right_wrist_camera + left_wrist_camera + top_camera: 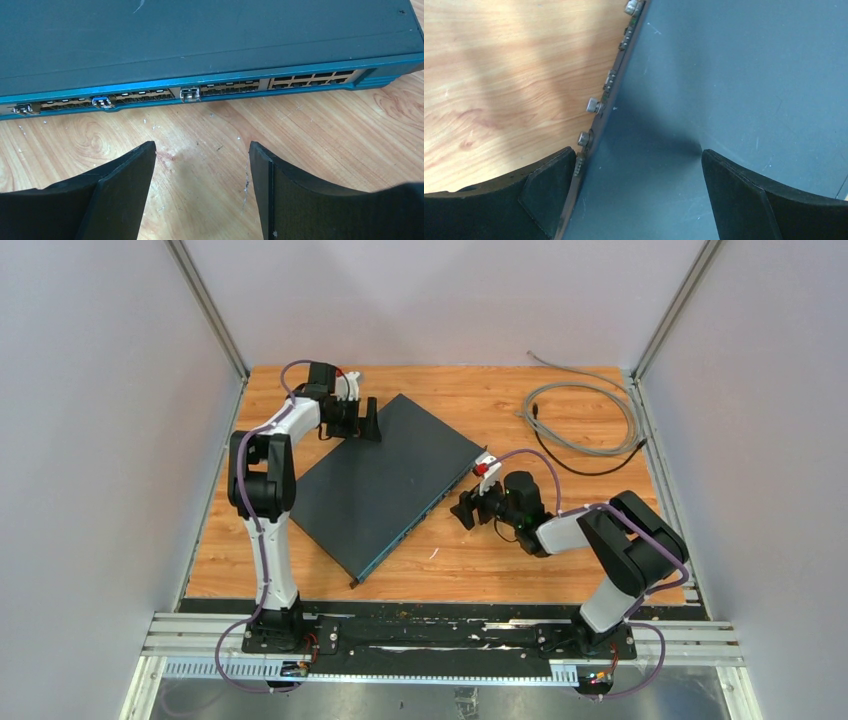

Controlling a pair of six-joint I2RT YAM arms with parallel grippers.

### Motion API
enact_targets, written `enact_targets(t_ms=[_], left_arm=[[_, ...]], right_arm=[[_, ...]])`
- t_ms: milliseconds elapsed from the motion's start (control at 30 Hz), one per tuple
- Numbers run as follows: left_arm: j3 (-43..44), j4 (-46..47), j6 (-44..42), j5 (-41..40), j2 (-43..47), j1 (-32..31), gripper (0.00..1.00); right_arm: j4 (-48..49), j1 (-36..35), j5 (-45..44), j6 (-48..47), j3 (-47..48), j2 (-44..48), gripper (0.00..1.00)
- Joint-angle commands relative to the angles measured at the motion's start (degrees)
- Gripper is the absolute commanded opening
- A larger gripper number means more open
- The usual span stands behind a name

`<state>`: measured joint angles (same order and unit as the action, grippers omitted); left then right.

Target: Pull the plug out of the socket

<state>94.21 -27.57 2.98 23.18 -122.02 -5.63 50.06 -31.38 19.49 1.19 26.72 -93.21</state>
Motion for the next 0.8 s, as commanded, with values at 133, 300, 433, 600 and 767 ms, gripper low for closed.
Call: enact_targets(t_ms=[133,300,433,600,767], left_arm=[[-0.51,-2.06,-5.60,19.32,-4.71,-0.12,0.98],[-3.94,-1.29,-5.38,19.39,-5.70,-0.61,0.97],[-5.77,-0.64,-4.59,20.67,-5.28,-0.98,0.96],[-8.77,0.79,-3.28,18.31,-3.97,-1.88,0.96],[-11.41,2.45,0.50,12.69,-3.03,-1.94,0.96]], right_arm=[[6.80,-1.09,-0.87,-4.60,-2.20,-0.61,0.70],[7.63,-1.14,-3.12,-4.59,-4.68,0.08,0.70],[10.45,-1.12,-3.94,-4.17,-6.56,-0.71,0.70],[13.13,-1.14,-2.60,-4.58,-7.27,-1.89,0.70],[18.37,-1.09,-3.16,-4.03,-9.60,-2.67,0.69]])
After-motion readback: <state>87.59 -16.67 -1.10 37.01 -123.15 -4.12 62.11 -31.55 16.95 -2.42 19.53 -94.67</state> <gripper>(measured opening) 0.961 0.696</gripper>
